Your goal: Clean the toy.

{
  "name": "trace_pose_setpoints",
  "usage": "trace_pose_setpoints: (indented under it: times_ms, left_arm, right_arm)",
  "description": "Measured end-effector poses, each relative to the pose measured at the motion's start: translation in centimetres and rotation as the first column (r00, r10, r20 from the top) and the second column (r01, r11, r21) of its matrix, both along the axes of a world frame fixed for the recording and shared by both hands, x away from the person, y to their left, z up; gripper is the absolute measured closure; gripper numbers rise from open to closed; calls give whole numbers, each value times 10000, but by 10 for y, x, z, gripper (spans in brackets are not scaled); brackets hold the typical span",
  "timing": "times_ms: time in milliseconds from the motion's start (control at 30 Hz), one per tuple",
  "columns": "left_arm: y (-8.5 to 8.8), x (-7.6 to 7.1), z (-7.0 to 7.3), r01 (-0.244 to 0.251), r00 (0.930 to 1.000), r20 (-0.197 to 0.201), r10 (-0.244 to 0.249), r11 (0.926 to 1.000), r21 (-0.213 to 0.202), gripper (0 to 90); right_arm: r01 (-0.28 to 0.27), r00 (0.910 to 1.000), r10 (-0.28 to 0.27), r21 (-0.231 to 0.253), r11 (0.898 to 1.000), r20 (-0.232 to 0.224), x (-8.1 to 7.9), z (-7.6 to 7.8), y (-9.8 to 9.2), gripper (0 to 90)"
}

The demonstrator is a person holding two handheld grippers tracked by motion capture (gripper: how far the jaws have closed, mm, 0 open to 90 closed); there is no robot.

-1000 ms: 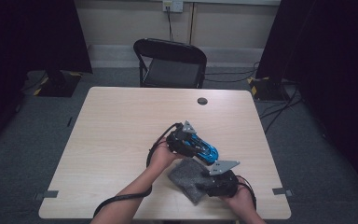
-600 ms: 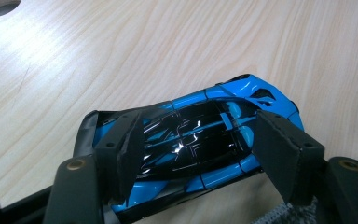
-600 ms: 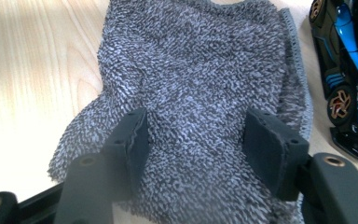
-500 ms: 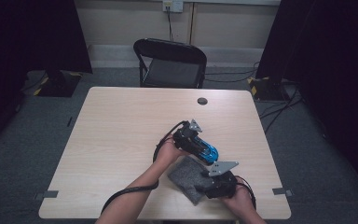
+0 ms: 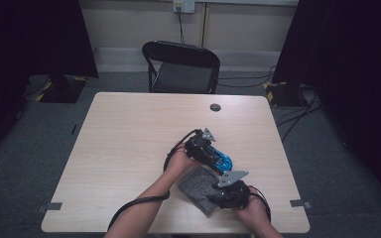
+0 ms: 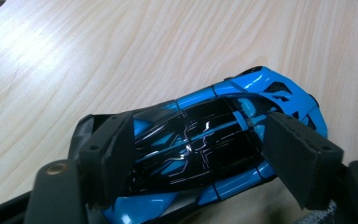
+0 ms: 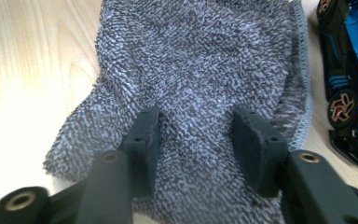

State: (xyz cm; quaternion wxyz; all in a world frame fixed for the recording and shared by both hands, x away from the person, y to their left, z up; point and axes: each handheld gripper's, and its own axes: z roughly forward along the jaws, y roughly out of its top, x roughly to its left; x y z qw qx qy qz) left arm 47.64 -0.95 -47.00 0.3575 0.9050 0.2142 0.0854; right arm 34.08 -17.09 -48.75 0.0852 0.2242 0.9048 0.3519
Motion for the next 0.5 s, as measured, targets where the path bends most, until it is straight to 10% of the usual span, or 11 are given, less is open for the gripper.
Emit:
trace_pose_setpoints:
  times_ms: [500]
  left_arm:
    - [2, -2, -6, 390, 9981, 474, -389, 9992, -12, 183]
  right_arm:
    - [190, 9998, -190, -113, 9998, -1, -3, 3, 1, 782]
